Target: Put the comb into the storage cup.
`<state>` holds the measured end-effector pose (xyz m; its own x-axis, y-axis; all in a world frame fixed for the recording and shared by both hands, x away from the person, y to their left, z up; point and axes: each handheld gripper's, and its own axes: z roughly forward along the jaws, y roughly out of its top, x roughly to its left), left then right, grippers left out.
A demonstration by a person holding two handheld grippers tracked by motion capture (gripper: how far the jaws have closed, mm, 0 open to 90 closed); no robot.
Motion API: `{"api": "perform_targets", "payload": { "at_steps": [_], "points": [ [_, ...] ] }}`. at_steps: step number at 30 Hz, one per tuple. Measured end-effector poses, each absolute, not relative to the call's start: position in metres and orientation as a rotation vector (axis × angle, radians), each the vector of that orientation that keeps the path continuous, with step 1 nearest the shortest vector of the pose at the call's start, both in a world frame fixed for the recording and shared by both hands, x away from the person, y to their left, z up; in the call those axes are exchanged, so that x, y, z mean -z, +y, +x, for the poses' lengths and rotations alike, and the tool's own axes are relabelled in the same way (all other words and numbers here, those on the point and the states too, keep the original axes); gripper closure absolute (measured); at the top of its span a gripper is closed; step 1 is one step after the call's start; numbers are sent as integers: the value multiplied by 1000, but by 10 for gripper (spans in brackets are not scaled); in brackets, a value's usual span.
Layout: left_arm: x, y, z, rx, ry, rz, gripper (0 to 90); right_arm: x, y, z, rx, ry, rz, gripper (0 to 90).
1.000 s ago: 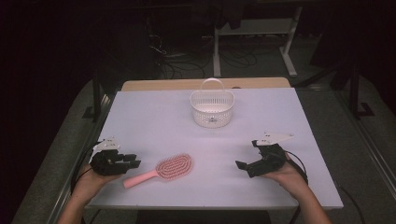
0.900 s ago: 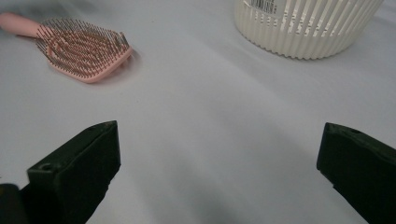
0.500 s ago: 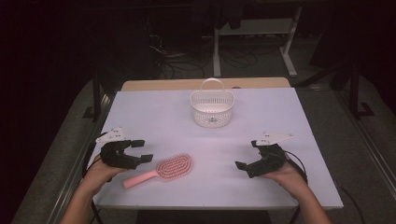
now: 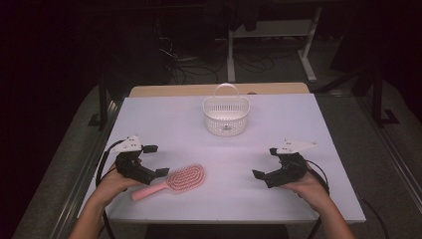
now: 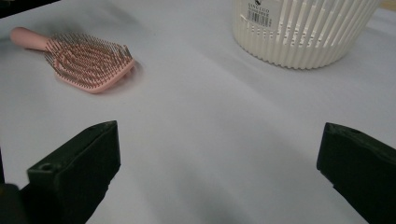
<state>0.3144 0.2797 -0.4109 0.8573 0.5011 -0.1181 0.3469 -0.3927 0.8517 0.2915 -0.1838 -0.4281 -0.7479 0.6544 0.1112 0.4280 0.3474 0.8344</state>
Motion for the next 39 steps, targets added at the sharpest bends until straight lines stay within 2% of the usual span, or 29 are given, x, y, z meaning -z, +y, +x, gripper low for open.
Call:
{"api": "perform_targets", "payload": {
  "at_steps": [18,39],
  "points": [
    [407,278,316,-190,612,2055,1,426,-186,293,-1361,2359,959,0],
    [403,267,317,-130,498,2094,17,426,-186,292,-1350,2362,964,0]
  ]
}}
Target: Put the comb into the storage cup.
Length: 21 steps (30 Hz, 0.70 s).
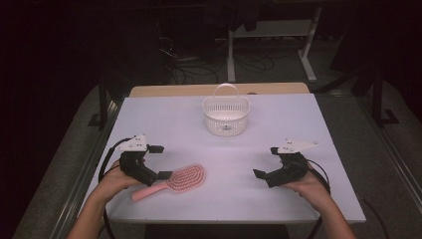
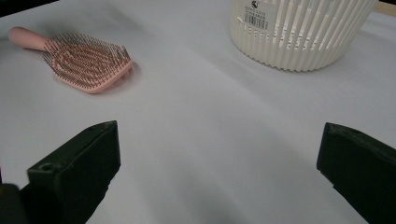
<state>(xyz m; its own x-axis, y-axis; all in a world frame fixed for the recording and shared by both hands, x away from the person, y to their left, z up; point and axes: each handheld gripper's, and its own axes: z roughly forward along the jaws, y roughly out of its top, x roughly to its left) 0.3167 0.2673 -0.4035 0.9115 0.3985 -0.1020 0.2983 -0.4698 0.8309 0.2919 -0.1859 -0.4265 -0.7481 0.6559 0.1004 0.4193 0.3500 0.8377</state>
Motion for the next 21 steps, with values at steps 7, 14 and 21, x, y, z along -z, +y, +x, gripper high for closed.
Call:
{"api": "perform_targets", "payload": {
  "at_steps": [7,14,21],
  "points": [
    [404,266,315,-133,497,2131,44,426,-187,292,-1350,2361,964,0],
    [404,264,314,-158,515,2175,5,426,-187,292,-1350,2358,964,0],
    [405,263,312,-162,514,2217,0,426,-187,292,-1349,2358,964,0]
  ]
}}
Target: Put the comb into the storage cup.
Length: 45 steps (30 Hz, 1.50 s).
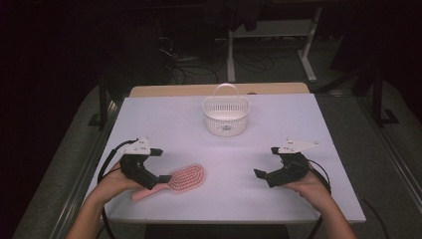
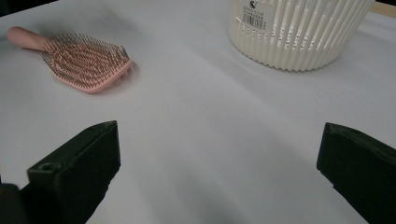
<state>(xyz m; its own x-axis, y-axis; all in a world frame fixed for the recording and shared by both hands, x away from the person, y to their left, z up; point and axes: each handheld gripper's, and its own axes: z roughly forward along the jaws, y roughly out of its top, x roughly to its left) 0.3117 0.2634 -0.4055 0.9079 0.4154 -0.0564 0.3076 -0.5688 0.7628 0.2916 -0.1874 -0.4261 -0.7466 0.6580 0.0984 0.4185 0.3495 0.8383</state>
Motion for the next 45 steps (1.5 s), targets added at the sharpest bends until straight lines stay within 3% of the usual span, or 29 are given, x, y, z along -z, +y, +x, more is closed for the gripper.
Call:
{"api": "perform_targets", "payload": {
  "at_steps": [45],
  "points": [
    [419,263,307,-154,503,2440,30,426,-188,291,-1344,2360,964,0]
  ]
}}
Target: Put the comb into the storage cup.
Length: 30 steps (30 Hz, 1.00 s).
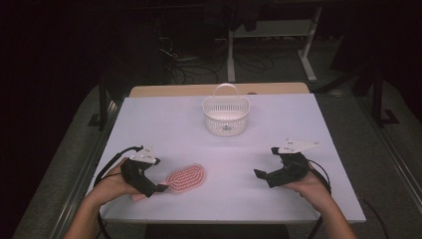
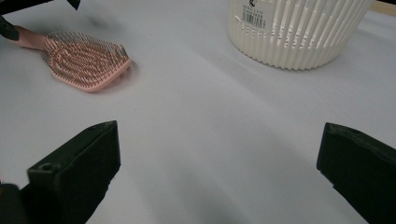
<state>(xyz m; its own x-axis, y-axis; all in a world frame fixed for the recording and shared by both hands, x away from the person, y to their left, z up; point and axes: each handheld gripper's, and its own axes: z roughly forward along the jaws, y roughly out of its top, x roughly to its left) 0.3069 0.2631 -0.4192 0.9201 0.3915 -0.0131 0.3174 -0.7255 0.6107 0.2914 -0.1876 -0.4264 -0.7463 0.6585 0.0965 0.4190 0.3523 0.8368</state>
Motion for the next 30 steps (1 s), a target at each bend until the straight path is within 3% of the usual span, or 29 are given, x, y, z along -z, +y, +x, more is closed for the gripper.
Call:
{"api": "perform_targets", "payload": {
  "at_steps": [30],
  "points": [
    [425,254,303,-105,502,2588,253,427,-187,292,-1341,2362,966,0]
  ]
}}
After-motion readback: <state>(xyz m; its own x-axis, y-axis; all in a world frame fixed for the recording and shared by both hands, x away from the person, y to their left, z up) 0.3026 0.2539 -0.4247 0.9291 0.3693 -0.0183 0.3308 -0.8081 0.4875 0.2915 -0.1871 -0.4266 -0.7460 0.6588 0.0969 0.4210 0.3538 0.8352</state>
